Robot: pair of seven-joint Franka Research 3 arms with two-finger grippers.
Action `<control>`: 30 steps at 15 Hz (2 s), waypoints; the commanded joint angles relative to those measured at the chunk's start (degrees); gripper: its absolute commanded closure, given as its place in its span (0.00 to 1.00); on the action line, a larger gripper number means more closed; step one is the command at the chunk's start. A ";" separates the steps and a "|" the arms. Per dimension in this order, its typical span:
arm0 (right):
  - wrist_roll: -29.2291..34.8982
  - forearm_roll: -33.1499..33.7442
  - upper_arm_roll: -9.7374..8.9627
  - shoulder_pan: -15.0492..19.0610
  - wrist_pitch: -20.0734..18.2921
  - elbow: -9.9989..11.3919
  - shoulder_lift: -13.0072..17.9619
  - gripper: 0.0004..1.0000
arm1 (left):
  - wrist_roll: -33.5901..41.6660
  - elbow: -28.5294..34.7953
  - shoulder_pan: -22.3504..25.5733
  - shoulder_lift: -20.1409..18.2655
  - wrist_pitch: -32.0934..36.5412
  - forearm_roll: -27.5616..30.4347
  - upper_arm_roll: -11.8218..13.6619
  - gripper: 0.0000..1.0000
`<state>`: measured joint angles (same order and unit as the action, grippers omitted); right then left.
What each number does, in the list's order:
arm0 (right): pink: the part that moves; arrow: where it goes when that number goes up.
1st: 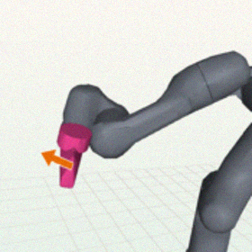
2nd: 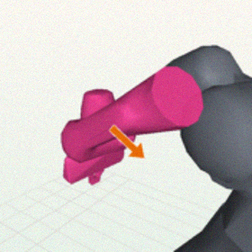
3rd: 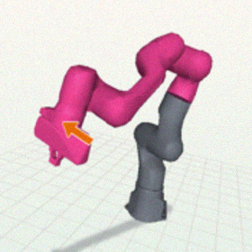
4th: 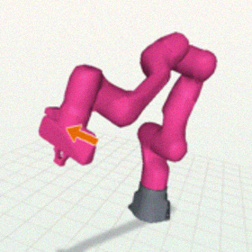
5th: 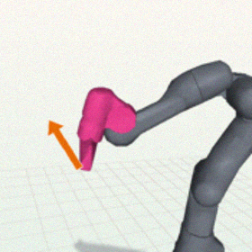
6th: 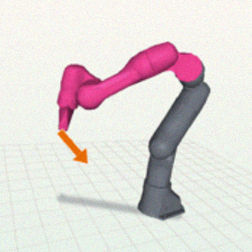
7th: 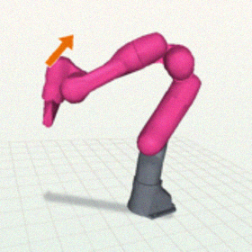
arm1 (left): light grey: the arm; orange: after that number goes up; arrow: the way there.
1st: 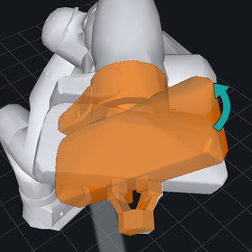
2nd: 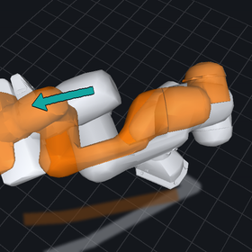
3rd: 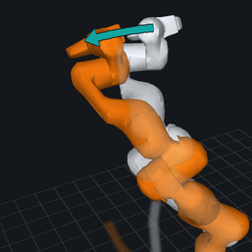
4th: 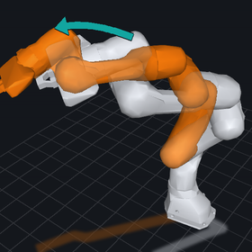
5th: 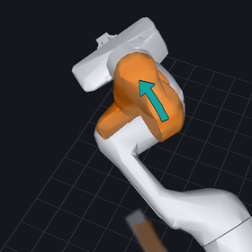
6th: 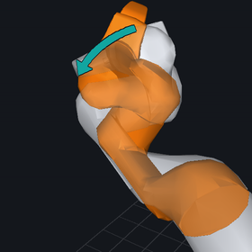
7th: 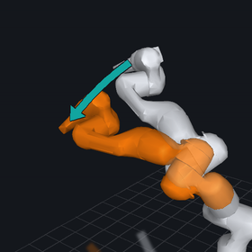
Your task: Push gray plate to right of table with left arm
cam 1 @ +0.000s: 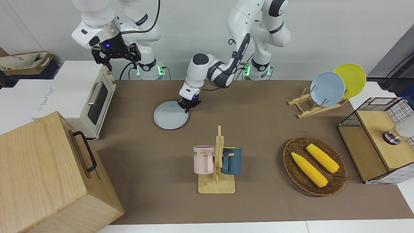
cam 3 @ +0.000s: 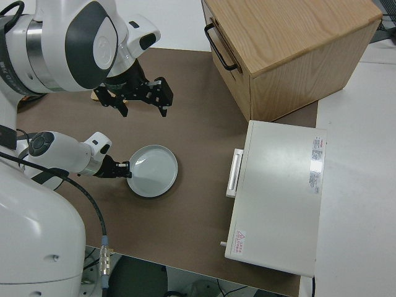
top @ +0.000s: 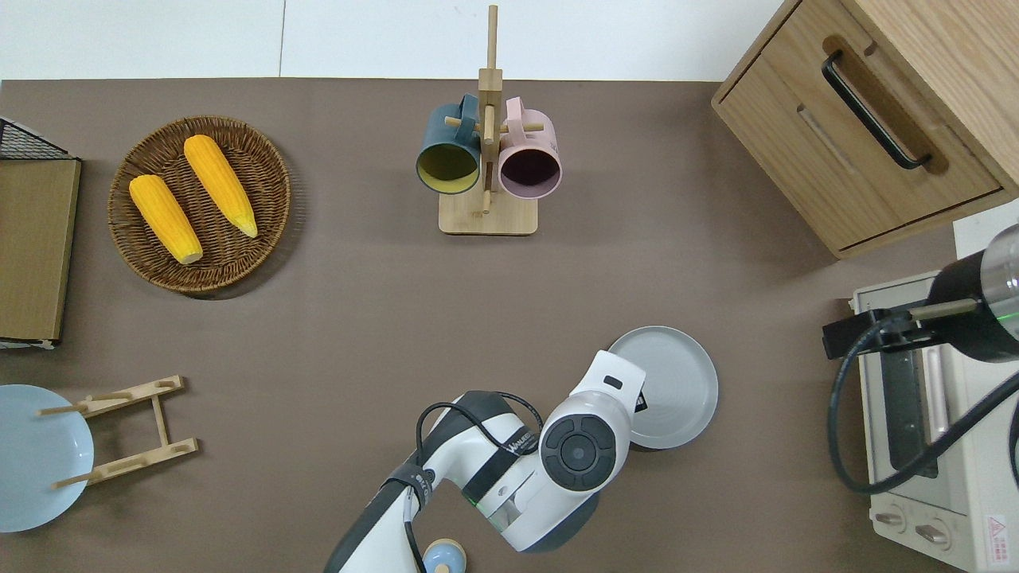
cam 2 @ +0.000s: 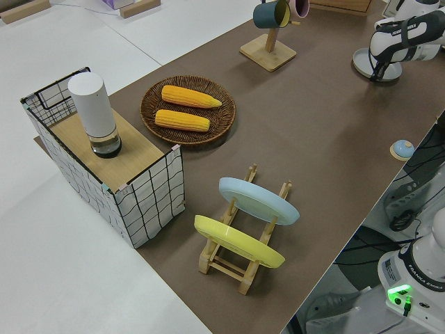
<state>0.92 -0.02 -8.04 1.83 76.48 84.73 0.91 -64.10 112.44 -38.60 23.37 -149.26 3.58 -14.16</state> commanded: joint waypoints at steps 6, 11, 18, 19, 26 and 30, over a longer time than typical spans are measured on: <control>0.75 -0.25 -0.92 1.07 -0.89 -0.53 0.14 0.02 | -1.55 -2.49 -0.95 1.94 0.54 -2.35 1.15 0.01; 0.75 -0.25 -0.92 1.07 -0.89 -0.53 0.14 0.02 | -1.11 -2.58 -0.07 0.10 4.23 -3.49 1.32 0.01; 0.75 -0.25 -0.92 1.07 -0.89 -0.53 0.14 0.02 | 8.01 -2.49 4.05 -7.71 17.31 -2.70 1.50 0.01; 0.66 -0.25 -0.92 1.15 -0.89 -0.53 0.14 0.02 | 9.60 -2.41 5.19 -8.77 18.99 -2.44 1.41 0.01; 0.75 -0.25 -0.92 1.15 -0.89 -0.53 0.14 0.02 | 26.47 -2.49 13.81 -18.26 34.01 4.85 1.67 0.01; 0.66 -0.25 -0.92 1.07 -0.89 -0.53 0.14 0.02 | 33.50 -2.49 18.73 -22.13 41.57 5.21 1.85 0.01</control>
<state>0.92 -0.02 -8.04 1.83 76.48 84.73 0.91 -35.84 108.99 -23.04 4.73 -112.57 7.59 -12.20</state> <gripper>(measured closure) 0.013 0.004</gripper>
